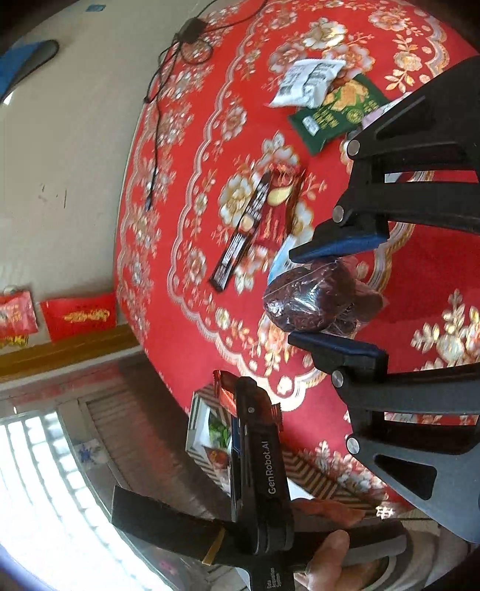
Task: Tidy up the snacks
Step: 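Grasp the red rose-print packet with the left tool while the right tool grasps the dates bag, then carry the rose-print packet and dates bag over the white tray with both tools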
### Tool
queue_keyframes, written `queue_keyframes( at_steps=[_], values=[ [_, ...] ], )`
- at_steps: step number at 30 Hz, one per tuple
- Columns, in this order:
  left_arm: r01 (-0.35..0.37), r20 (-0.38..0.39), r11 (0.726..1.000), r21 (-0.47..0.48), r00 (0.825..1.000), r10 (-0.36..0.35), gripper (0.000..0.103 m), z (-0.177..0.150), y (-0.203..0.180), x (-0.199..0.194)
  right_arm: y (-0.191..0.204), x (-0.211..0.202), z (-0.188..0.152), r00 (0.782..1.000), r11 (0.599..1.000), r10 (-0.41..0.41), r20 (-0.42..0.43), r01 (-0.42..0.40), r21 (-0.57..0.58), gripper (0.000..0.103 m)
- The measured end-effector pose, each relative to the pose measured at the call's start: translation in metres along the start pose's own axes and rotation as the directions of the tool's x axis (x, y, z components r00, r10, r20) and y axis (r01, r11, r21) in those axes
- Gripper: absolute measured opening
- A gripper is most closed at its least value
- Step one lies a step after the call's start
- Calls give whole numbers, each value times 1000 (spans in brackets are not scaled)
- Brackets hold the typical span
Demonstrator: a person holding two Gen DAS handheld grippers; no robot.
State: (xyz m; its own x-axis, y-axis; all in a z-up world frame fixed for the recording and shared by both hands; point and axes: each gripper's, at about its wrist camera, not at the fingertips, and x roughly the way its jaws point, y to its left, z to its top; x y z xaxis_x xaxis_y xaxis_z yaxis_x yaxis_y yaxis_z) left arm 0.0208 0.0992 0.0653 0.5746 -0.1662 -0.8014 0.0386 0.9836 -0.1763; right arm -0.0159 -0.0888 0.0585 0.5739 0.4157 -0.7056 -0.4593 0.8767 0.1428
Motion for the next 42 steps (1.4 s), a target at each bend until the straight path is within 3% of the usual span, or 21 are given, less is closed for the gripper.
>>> queue_keyframes(
  at_steps=[9, 11, 17, 22, 24, 25, 32, 34, 38, 42],
  values=[
    [-55, 43, 998, -26, 997, 56, 36, -4, 39, -24, 48, 9, 19, 998, 996, 65, 19, -64, -67, 37],
    [-64, 48, 997, -40, 997, 66, 36, -5, 50, -29, 59, 10, 24, 996, 993, 82, 23, -80, -84, 30],
    [-95, 52, 991, -91, 994, 100, 36, -11, 84, -39, 96, 22, 34, 994, 984, 103, 20, -99, -151, 26],
    [-86, 45, 990, -109, 995, 91, 36, -17, 95, -37, 88, 30, 30, 994, 990, 107, -1, -106, -94, 27],
    [-76, 42, 991, -108, 996, 80, 36, -18, 96, -35, 80, 36, 24, 996, 993, 84, -41, -87, -75, 40],
    [-73, 41, 992, -107, 996, 78, 36, -18, 96, -34, 75, 41, 20, 996, 995, 71, -60, -75, -63, 52],
    [-66, 38, 993, -98, 997, 70, 36, -18, 94, -29, 52, 41, 4, 996, 999, 23, -89, -26, -35, 56],
    [-63, 37, 993, -97, 997, 67, 36, -18, 93, -28, 49, 37, 2, 996, 998, -3, -87, -2, -57, 68],
    [-55, 35, 994, -95, 998, 58, 36, -18, 90, -28, 48, 49, 0, 991, 995, -33, -132, 19, -101, 70],
    [-56, 31, 994, -92, 998, 60, 36, -19, 91, -27, 57, 66, -4, 980, 974, -99, -174, 60, -221, 74]
  ],
)
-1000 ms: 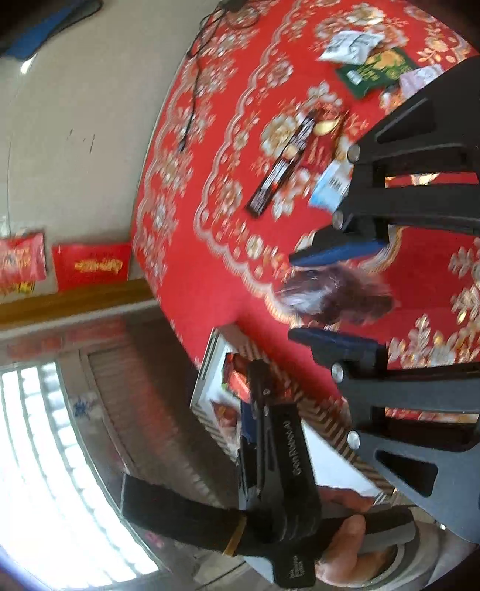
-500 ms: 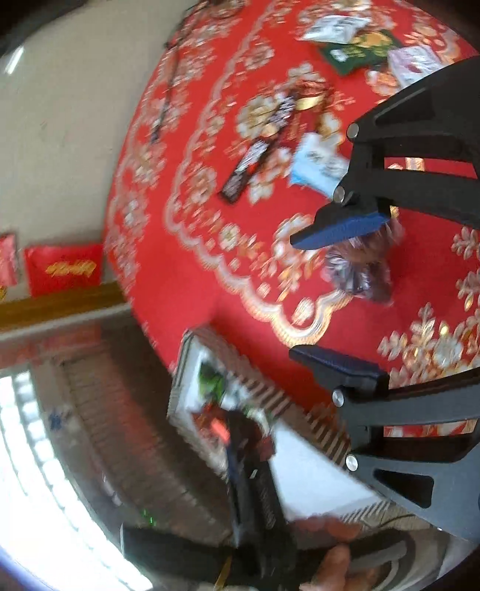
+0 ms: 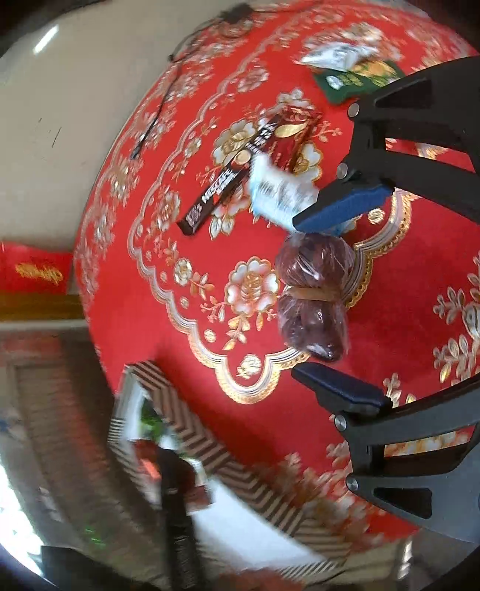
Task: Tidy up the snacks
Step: 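Carry the rose-print packet and dates bag over the white tray with both tools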
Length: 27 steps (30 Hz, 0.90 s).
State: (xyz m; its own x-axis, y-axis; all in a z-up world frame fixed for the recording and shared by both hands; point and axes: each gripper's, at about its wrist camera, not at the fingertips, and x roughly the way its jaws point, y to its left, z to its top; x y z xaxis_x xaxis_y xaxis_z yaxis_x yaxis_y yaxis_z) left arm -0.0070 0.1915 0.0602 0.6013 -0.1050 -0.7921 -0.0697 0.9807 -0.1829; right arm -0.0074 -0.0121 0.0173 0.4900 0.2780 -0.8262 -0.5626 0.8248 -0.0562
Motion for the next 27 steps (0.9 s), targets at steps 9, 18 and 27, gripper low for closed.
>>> queue_keyframes(
  at_steps=[9, 18, 27],
  values=[
    [7, -3, 1000, -8, 1000, -7, 36, 0, 2, 2, -9, 17, -14, 999, 999, 38, -39, -37, 19, 64],
    [14, -15, 1000, -10, 1000, -14, 36, -2, 3, 5, -11, 19, -13, 991, 990, 114, -65, -109, 86, 72],
    [12, -19, 1000, -7, 1000, -12, 36, -3, 1, 6, -9, 16, -10, 975, 974, 204, -83, -194, 119, 76]
  ],
)
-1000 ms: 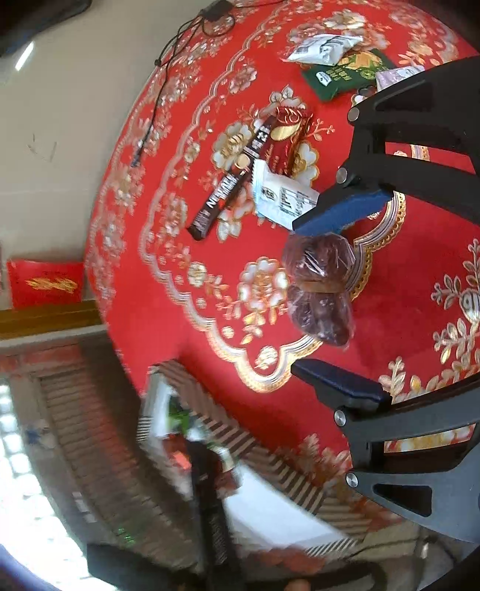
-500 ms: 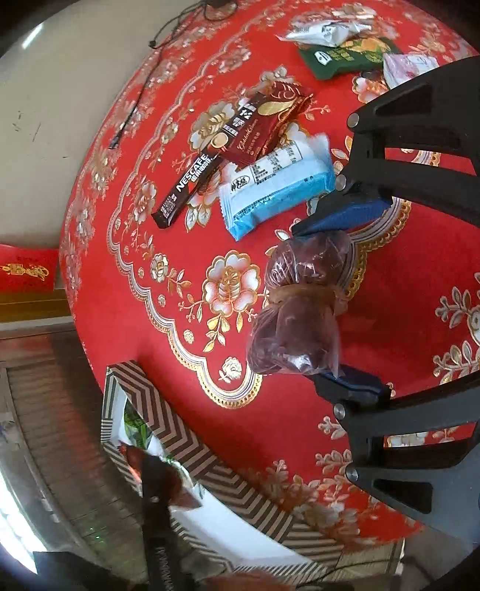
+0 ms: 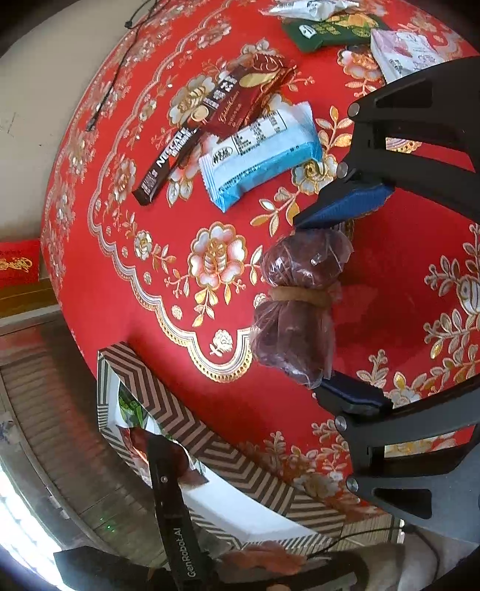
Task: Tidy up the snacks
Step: 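Carry the rose-print packet and dates bag over the white tray with both tools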
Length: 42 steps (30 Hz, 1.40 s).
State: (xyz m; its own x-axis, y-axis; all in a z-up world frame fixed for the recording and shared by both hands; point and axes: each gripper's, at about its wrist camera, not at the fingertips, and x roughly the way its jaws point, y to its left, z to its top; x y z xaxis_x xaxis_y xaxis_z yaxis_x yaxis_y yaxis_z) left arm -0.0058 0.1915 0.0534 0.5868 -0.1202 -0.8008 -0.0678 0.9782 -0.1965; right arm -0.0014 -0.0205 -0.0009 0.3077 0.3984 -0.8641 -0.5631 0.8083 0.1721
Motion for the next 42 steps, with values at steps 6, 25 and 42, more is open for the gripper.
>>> queue_keyframes(
  at_steps=[6, 25, 42],
  values=[
    [1, -5, 1000, 8, 1000, -1, 36, 0, -2, 1, -4, 2, 2, 999, 998, 47, 6, -47, 51, 79],
    [-1, -4, 1000, -4, 1000, 1, 36, -2, 5, -3, -1, -1, 7, 993, 999, -42, 113, 40, 26, 78],
    [-80, 127, 996, -38, 988, 84, 36, 23, 59, -68, 68, -35, 63, 956, 990, 138, 260, -122, -75, 77]
  ],
)
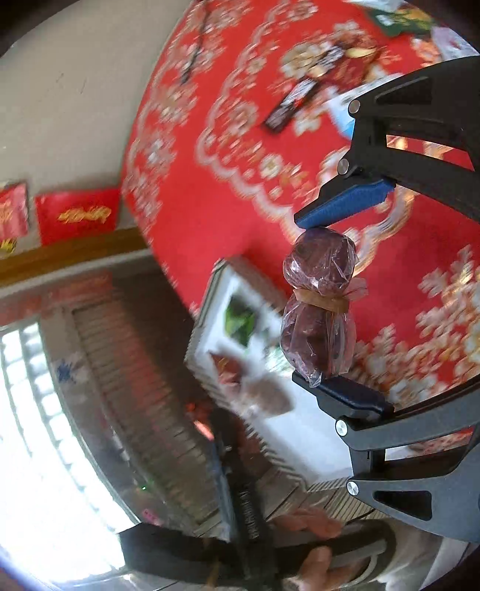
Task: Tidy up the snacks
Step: 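Carry the rose-print packet and dates bag over the white tray with both tools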
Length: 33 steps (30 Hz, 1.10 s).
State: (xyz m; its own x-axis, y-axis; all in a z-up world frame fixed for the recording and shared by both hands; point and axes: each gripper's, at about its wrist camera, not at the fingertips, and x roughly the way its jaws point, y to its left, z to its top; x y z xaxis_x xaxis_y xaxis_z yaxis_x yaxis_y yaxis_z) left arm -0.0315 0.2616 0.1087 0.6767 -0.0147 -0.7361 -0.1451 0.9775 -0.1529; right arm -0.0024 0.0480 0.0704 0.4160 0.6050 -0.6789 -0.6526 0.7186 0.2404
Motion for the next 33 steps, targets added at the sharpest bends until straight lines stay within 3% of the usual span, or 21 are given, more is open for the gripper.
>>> queue_keyframes(
  at_steps=[10, 17, 20, 28, 30, 33],
  values=[
    [-58, -63, 996, -69, 997, 54, 36, -21, 48, 23, 51, 72, 31, 997, 994, 48, -57, -53, -93, 77],
    [-112, -79, 991, -70, 991, 106, 36, -40, 57, 34, 64, 115, 29, 995, 991, 15, -95, -28, -130, 77],
    [-139, -86, 988, -62, 987, 133, 36, -47, 57, 41, 64, 126, 26, 995, 990, -28, -98, 14, -143, 77],
    [-186, -63, 980, -67, 981, 182, 37, -54, 53, 46, 64, 130, 23, 994, 990, -42, -104, 28, -137, 77],
    [-199, -68, 977, -71, 979, 194, 40, -55, 52, 48, 65, 130, 19, 993, 989, -47, -112, 30, -142, 77],
    [-205, -87, 975, -84, 976, 198, 53, -58, 54, 53, 65, 126, 17, 993, 991, -33, -113, 18, -132, 78]
  ],
)
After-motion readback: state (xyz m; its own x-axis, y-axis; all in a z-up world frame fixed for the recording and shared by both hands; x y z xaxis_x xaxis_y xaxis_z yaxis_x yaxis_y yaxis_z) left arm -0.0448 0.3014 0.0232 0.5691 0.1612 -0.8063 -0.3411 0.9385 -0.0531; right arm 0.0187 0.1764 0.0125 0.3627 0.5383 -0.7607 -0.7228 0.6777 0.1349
